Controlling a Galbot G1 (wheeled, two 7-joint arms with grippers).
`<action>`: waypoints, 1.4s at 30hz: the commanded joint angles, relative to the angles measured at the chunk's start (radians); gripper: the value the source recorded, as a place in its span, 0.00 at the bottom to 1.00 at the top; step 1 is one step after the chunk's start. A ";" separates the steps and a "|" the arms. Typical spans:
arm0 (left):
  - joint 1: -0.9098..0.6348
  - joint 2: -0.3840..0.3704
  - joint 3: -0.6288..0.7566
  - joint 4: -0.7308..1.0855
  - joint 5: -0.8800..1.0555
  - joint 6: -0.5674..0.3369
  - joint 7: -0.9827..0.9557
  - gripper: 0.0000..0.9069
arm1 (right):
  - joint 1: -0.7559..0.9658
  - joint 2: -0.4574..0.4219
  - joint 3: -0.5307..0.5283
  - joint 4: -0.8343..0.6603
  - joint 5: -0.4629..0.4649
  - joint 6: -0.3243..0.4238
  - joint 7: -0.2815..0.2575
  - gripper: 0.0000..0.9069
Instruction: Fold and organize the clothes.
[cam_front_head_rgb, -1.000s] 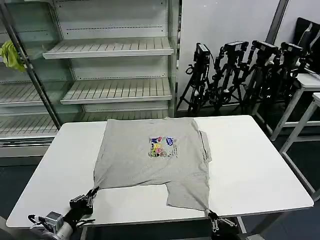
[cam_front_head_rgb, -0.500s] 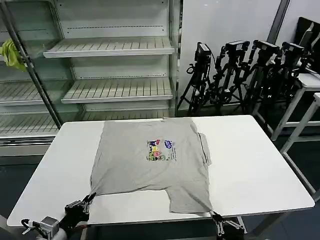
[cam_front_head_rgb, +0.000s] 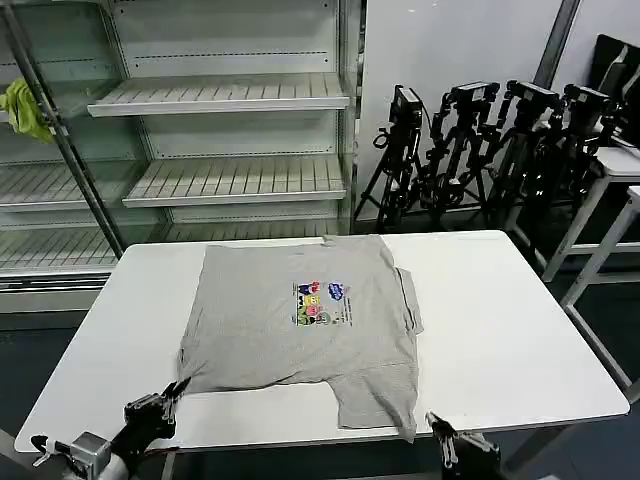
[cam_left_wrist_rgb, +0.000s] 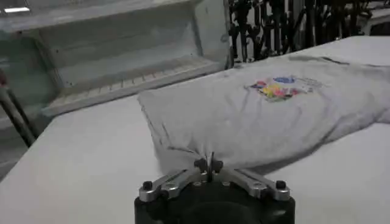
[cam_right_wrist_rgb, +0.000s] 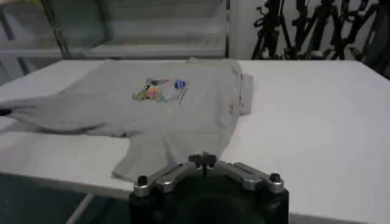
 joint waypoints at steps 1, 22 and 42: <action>-0.088 0.006 0.026 0.027 -0.005 -0.006 0.001 0.06 | 0.112 -0.004 0.003 -0.023 0.051 -0.019 0.013 1.00; -0.074 -0.011 0.046 0.041 0.010 -0.017 0.001 0.06 | 0.048 0.072 -0.182 -0.083 -0.038 -0.016 0.024 1.00; -0.065 -0.027 0.049 0.051 0.023 -0.030 0.002 0.06 | 0.128 0.095 -0.296 -0.180 -0.072 0.001 0.013 0.32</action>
